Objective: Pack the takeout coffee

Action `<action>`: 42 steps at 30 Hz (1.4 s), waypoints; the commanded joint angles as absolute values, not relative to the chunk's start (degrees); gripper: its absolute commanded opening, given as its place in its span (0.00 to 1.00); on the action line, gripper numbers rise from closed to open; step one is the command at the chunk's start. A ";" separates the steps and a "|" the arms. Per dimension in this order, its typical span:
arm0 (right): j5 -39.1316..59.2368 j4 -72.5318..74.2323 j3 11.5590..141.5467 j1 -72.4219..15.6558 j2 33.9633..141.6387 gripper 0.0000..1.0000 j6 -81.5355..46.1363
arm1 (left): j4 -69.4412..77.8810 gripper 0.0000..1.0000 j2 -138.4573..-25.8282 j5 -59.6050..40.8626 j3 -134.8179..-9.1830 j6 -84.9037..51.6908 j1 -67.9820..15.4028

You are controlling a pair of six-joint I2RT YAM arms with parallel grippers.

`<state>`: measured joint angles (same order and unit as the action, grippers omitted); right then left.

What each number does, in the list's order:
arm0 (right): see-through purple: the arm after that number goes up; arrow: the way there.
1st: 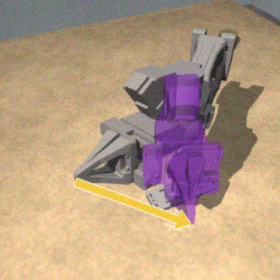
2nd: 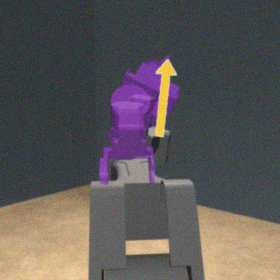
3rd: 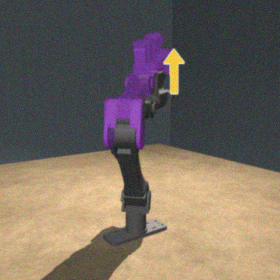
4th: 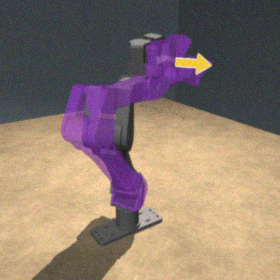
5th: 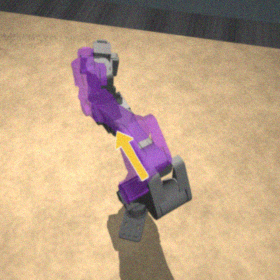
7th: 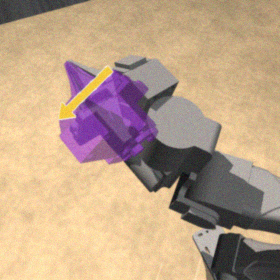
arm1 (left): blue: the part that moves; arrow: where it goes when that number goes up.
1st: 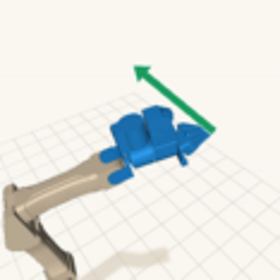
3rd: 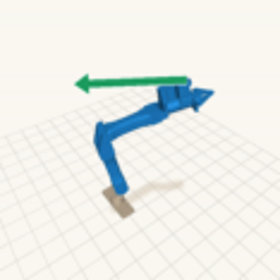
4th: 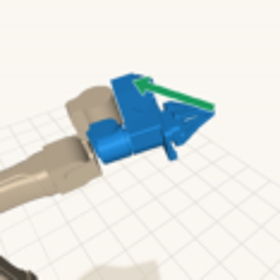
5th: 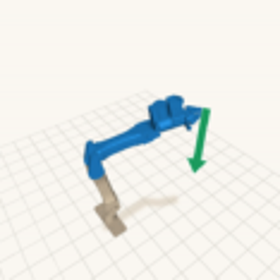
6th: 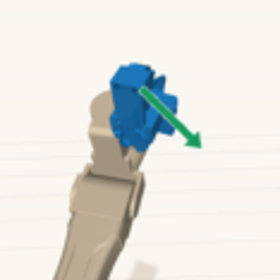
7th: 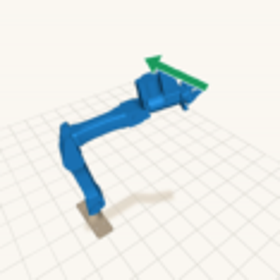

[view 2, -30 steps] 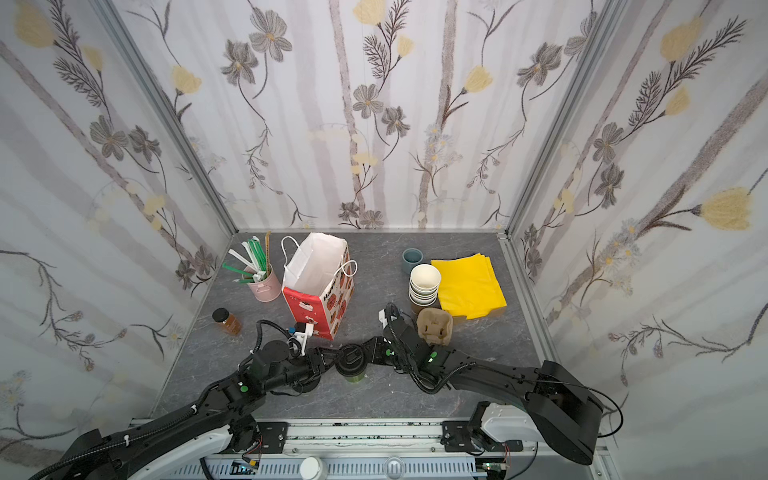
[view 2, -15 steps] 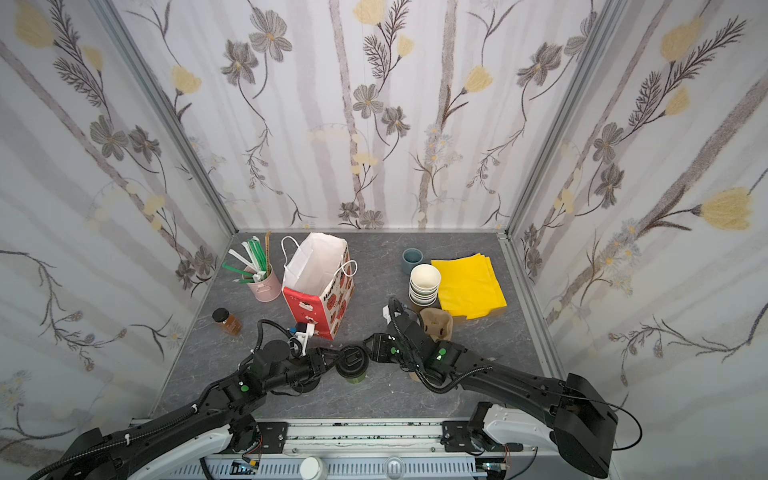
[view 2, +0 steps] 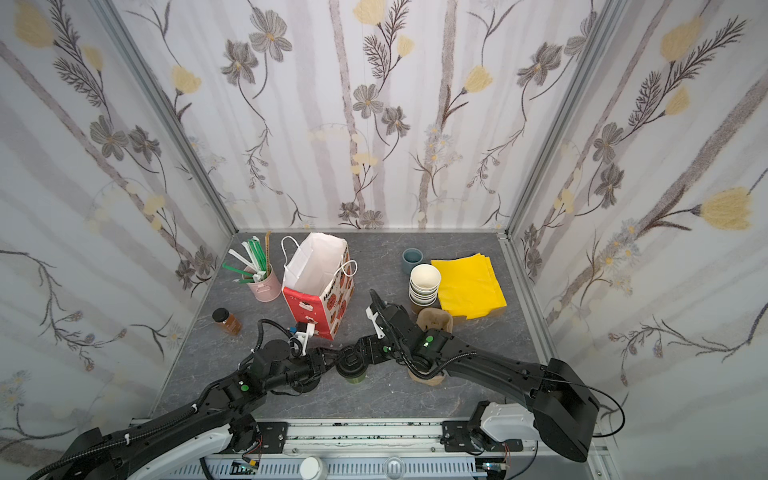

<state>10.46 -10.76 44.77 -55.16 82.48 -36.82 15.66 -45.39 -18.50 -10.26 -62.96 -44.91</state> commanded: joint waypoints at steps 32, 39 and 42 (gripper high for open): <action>11.21 -9.99 43.60 -54.82 85.93 0.77 -36.52 | -14.68 0.52 -30.18 -20.39 -16.35 -62.30 -47.11; 12.23 -8.42 43.95 -54.93 82.65 0.81 -37.15 | -14.33 0.51 -29.95 -22.49 -16.53 -62.58 -47.10; 12.61 -7.56 44.03 -54.84 81.07 0.82 -37.74 | -13.82 0.49 -29.97 -23.68 -16.70 -62.49 -47.06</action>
